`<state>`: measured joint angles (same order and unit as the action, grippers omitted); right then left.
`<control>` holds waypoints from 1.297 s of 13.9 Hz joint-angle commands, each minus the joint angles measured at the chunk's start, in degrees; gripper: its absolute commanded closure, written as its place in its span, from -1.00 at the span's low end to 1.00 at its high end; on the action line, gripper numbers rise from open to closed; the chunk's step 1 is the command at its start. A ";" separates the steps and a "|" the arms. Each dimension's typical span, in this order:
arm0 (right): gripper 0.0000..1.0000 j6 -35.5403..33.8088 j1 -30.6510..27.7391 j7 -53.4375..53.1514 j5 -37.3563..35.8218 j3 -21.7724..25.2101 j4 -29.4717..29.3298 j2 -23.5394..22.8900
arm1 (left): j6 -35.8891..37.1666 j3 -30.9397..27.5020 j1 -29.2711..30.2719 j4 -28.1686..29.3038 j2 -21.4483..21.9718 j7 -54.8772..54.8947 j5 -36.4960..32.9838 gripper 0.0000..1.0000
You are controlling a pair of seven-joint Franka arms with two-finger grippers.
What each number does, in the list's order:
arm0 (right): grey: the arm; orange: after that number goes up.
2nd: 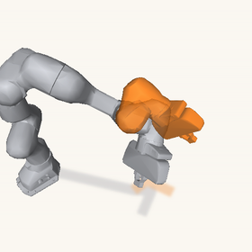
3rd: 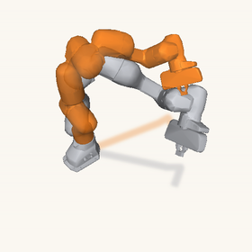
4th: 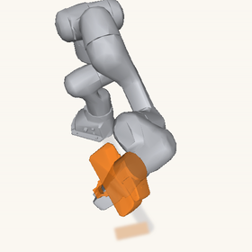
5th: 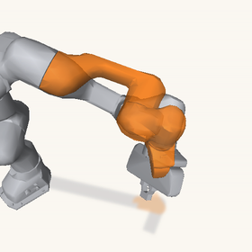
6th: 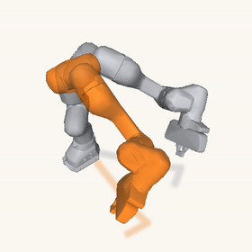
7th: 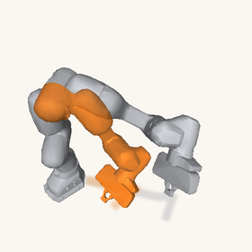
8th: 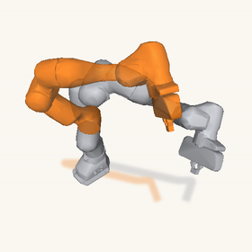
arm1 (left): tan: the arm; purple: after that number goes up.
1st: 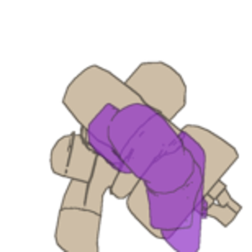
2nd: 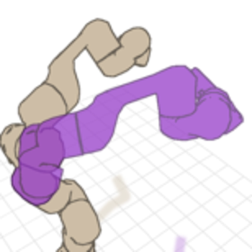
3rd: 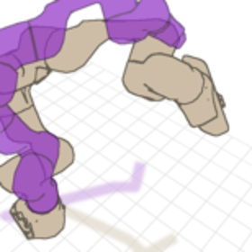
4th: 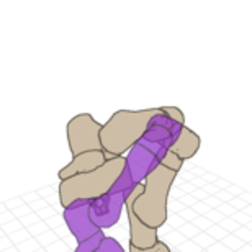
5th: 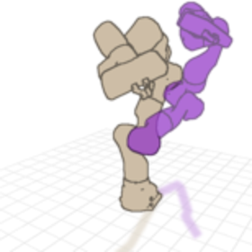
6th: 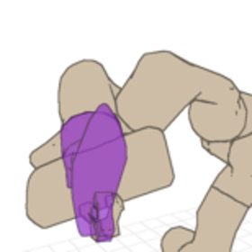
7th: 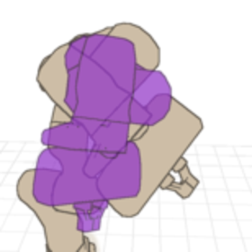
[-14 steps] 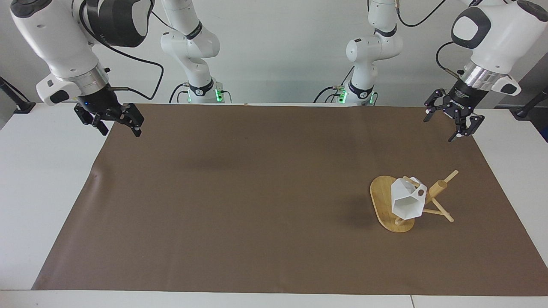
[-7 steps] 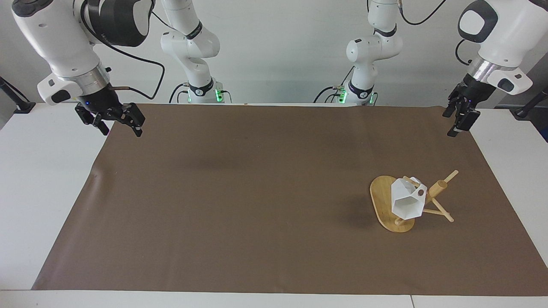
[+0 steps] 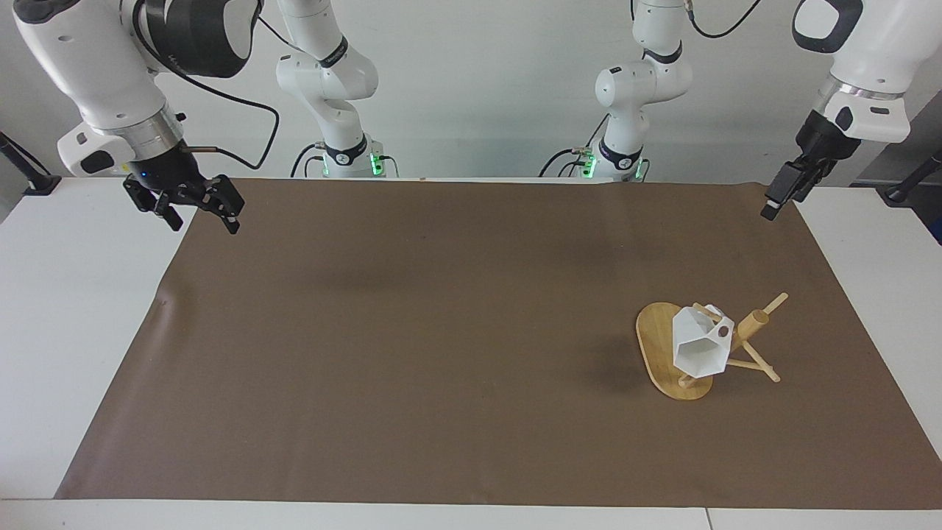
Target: Hang cup on rack
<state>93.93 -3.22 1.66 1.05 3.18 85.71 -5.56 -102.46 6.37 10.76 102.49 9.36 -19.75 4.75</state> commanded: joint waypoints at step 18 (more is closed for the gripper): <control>-1.00 0.12 -0.21 0.98 0.10 -0.19 1.39 2.14 | 15.27 -0.74 -8.03 -12.84 -5.05 16.76 -2.55 -1.00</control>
<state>93.91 -3.14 1.66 1.05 3.19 85.77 -4.66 -89.04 5.65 2.59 91.04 5.06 -2.98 1.98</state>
